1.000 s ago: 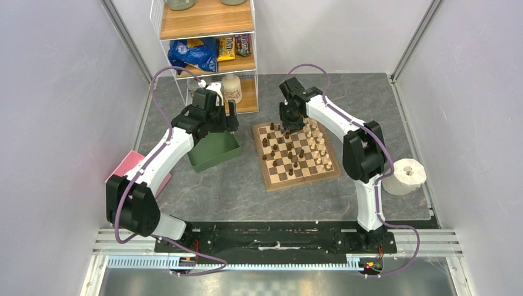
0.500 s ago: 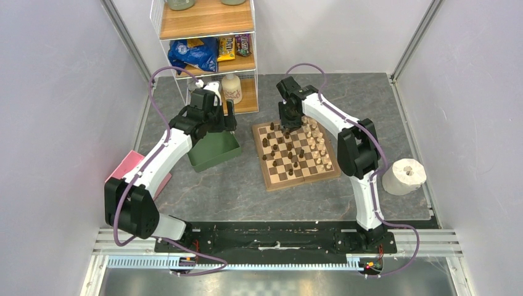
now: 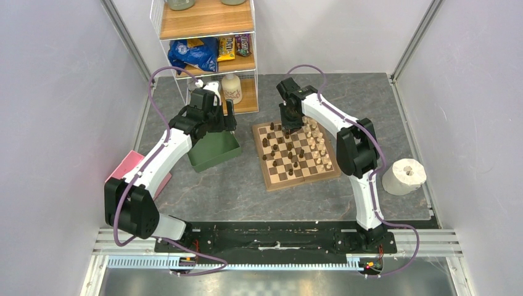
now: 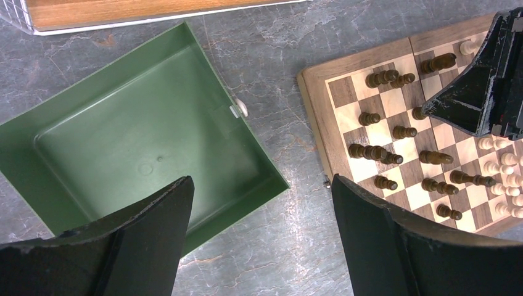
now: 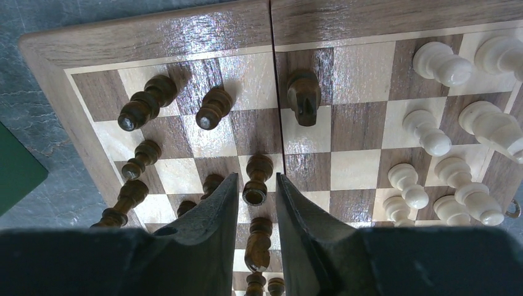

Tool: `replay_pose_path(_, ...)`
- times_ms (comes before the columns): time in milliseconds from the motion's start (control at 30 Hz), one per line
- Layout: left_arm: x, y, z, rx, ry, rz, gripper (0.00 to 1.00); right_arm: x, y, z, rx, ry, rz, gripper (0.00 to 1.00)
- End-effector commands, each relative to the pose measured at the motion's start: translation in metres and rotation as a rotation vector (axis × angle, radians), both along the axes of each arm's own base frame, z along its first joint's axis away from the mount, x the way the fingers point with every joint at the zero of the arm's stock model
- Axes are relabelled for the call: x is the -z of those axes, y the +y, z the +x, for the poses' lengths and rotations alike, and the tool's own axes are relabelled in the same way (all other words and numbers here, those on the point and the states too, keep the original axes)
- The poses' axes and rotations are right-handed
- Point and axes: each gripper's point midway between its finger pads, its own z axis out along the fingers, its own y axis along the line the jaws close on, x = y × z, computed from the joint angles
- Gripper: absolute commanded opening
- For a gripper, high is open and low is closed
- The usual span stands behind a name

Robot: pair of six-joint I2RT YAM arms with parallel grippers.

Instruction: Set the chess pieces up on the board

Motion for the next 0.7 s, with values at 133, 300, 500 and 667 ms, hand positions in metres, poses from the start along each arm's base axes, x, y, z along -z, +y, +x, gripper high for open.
replay_pose_path(133,-0.0135,0.0014,0.0026,-0.023,-0.042,-0.027,0.89,-0.0056,0.0007,0.0096,-0.009,-0.023,-0.005,0.33)
replay_pose_path(300,-0.0132,0.0006,0.0029,-0.02,-0.04,-0.029,0.89,-0.0049,0.0008,0.0108,-0.011,-0.024,-0.006,0.3)
replay_pose_path(500,-0.012,-0.0011,0.0027,-0.014,-0.035,-0.034,0.89,-0.003,0.0001,0.0093,-0.013,-0.013,-0.005,0.29)
replay_pose_path(667,-0.0122,-0.0007,0.0023,-0.018,-0.035,-0.036,0.89,-0.0101,0.0003,0.0096,-0.022,-0.026,-0.001,0.19)
